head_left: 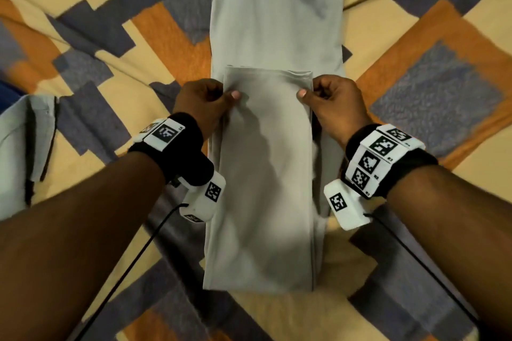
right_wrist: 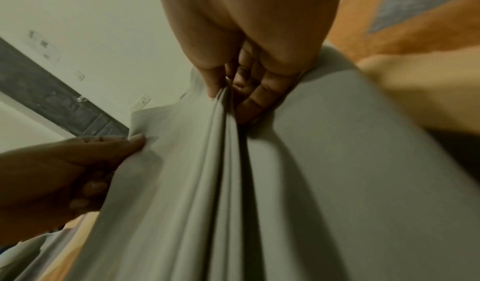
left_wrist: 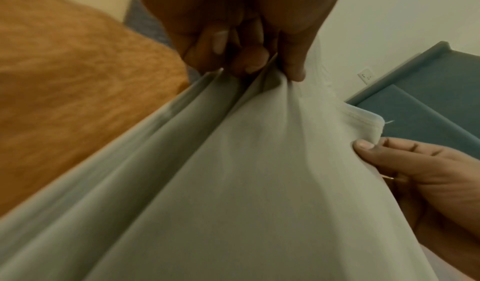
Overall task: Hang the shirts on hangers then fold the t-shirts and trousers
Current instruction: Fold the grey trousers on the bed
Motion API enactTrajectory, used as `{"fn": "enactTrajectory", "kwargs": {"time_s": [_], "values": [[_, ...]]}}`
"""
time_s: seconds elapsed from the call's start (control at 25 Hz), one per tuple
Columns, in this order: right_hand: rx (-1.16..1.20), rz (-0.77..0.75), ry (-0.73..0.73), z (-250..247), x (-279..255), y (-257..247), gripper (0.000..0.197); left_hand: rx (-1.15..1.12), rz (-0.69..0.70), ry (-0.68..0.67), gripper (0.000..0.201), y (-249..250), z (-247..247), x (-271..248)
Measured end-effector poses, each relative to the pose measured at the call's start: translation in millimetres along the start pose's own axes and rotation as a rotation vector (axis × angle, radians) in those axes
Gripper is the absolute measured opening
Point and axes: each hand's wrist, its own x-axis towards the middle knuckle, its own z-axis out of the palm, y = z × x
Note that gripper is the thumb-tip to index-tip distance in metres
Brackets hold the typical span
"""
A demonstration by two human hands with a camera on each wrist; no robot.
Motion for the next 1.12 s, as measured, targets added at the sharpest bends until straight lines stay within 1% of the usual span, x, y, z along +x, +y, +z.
{"fn": "enactTrajectory", "kwargs": {"time_s": [0.08,0.16,0.2,0.24,0.28,0.32,0.36,0.4,0.44,0.48,0.52,0.56,0.6,0.68,0.72,0.76,0.8,0.84,0.88,0.92,0.96,1.0,1.04,1.08,1.12], "values": [[-0.090,-0.028,-0.009,-2.7,30.4,-6.9,0.025,0.031,0.027,0.032,0.028,10.5,-1.9,23.8],[-0.149,-0.048,-0.012,-1.5,50.0,-9.5,0.025,0.056,0.044,0.077,0.024,16.3,-1.3,40.9],[-0.168,-0.068,0.015,-0.8,53.2,-11.5,0.022,0.063,0.044,0.109,0.019,18.7,-2.0,43.7],[-0.191,-0.107,0.067,-2.1,50.8,-13.7,0.022,0.085,0.049,0.136,0.019,19.4,-2.3,40.4],[-0.231,-0.196,0.129,-4.4,44.0,-16.4,0.028,0.166,0.082,0.156,0.031,18.8,-3.8,31.7],[-0.294,-0.330,0.164,-5.7,33.9,-17.5,0.033,0.299,0.175,0.162,0.047,13.4,-4.0,18.6],[-0.367,-0.477,0.170,-4.0,19.5,-16.8,0.033,0.462,0.320,0.152,0.059,6.3,-2.3,-0.2],[-0.440,-0.591,0.130,1.2,0.8,-13.5,0.032,0.627,0.482,0.108,0.064,-2.2,3.2,-22.6],[-0.520,-0.650,0.044,10.2,-18.1,-8.1,0.032,0.766,0.599,0.040,0.067,-11.8,12.5,-44.0],[-0.617,-0.655,-0.059,22.0,-35.2,0.9,0.038,0.869,0.644,-0.040,0.069,-24.6,22.9,-60.6],[-0.733,-0.610,-0.134,31.3,-45.6,10.3,0.046,0.932,0.626,-0.107,0.073,-37.6,30.1,-69.1],[-0.871,-0.552,-0.172,34.1,-49.2,20.0,0.055,0.972,0.578,-0.169,0.078,-52.9,30.3,-70.8],[-0.980,-0.501,-0.170,28.3,-49.6,27.9,0.063,0.994,0.532,-0.206,0.083,-67.7,23.9,-71.8],[-1.054,-0.378,-0.076,4.8,-49.9,34.7,0.072,1.017,0.455,-0.200,0.089,-89.9,1.4,-77.4],[-1.044,-0.368,-0.029,-2.5,-60.6,34.0,0.073,1.032,0.456,-0.188,0.091,-95.3,-4.9,-89.6],[-1.026,-0.424,-0.022,-1.8,-80.3,33.2,0.072,1.058,0.509,-0.206,0.093,-99.5,-3.8,-108.3],[-1.010,-0.502,-0.082,7.8,-108.8,36.6,0.071,1.073,0.582,-0.265,0.092,-104.3,4.2,-132.9],[-1.010,-0.565,-0.196,22.1,-141.8,44.4,0.070,1.071,0.651,-0.333,0.091,-110.5,16.0,-156.9],[-1.035,-0.582,-0.279,32.6,-170.5,56.8,0.071,1.064,0.696,-0.372,0.090,-118.9,25.8,-173.2],[-1.094,-0.542,-0.313,33.3,-190.6,71.6,0.073,1.070,0.691,-0.400,0.090,-129.2,29.0,-182.9],[-1.152,-0.453,-0.289,23.2,-200.0,86.4,0.075,1.091,0.653,-0.404,0.091,-137.9,27.0,-183.4],[-1.183,-0.297,-0.237,7.8,-205.9,96.9,0.077,1.095,0.582,-0.392,0.092,-145.2,19.3,-182.9],[-1.170,-0.158,-0.165,-10.0,-210.1,99.7,0.077,1.078,0.514,-0.351,0.093,-149.9,11.2,-184.5],[-1.132,-0.093,-0.113,-25.6,-215.9,98.6,0.074,1.053,0.439,-0.315,0.095,-151.3,5.7,-189.9],[-1.084,-0.116,-0.080,-34.7,-225.4,93.4,0.068,1.006,0.358,-0.271,0.095,-150.2,2.7,-197.9]]}}
